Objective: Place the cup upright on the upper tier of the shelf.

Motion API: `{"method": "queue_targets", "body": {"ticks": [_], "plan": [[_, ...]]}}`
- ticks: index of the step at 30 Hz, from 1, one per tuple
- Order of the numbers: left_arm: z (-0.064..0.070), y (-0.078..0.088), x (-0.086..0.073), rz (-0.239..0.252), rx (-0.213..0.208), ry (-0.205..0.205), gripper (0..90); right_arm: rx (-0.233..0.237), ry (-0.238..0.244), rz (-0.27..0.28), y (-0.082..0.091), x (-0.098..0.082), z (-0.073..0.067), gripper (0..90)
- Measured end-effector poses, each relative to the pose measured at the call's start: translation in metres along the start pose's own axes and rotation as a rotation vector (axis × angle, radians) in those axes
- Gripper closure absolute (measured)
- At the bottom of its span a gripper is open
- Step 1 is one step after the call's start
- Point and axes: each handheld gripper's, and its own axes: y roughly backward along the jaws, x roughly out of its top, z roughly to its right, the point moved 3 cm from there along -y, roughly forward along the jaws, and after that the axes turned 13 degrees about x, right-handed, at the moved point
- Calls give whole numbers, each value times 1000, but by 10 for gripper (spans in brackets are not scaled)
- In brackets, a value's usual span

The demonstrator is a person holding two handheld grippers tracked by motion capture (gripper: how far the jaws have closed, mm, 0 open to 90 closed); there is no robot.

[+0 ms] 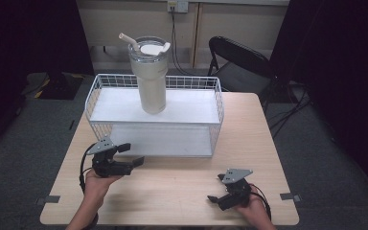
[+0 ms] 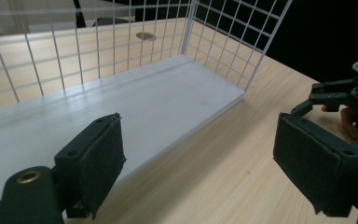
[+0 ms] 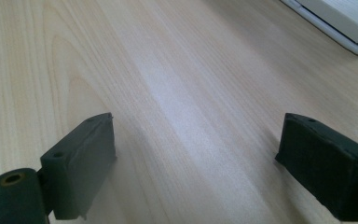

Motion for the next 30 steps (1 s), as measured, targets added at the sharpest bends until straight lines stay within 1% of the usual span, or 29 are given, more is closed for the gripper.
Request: {"method": "queue_targets", "body": {"ticks": [4,6,8,9,11,12,13,16,17,18,20,21,22,23,24,25,26,27,28,30], "plan": [[-3,-2,-14,-21,10,3,158,0,-1,-1,0,0,0,103],[-5,-3,-21,-26,12,17,159,0,-1,-1,0,0,0,103],[-7,-5,-30,-49,18,11,159,0,-2,-1,0,0,0,103],[-7,-5,-30,-49,18,11,159,0,-2,-1,0,0,0,103],[-8,-5,-37,-57,29,10,159,0,-1,-1,0,0,0,103],[-8,-5,-39,-57,27,20,159,0,-1,-1,0,0,0,103],[-9,-4,-41,-65,28,23,159,0,-1,-1,0,0,0,103],[-11,-3,-46,-82,41,7,159,0,-1,-1,0,0,0,103],[-13,-2,-49,-89,46,6,159,0,1,0,0,0,0,104],[-13,-2,-49,-89,46,6,160,0,1,0,0,0,0,104],[-15,-2,-54,-103,55,-9,163,0,-1,-1,0,0,0,103],[-15,-2,-56,-111,62,-8,163,0,-1,-1,0,0,0,103],[-16,-2,-58,-126,69,-17,163,0,-1,-1,0,0,0,103],[-16,-2,-59,-131,79,-24,165,0,-2,-1,0,0,0,103],[-17,-1,-60,-129,86,-23,168,0,-2,-1,0,0,0,103],[-17,-1,-60,-127,82,-17,169,0,-1,-1,0,0,0,103],[-17,0,-61,-133,91,-26,170,0,-2,-1,0,0,0,103],[-17,0,-62,-139,100,-43,172,0,-2,-1,0,0,0,103],[-17,0,-63,-142,101,-46,172,0,-2,-1,0,0,0,103],[-16,0,-65,-165,76,-37,182,0,-2,-1,0,0,0,103]]}}
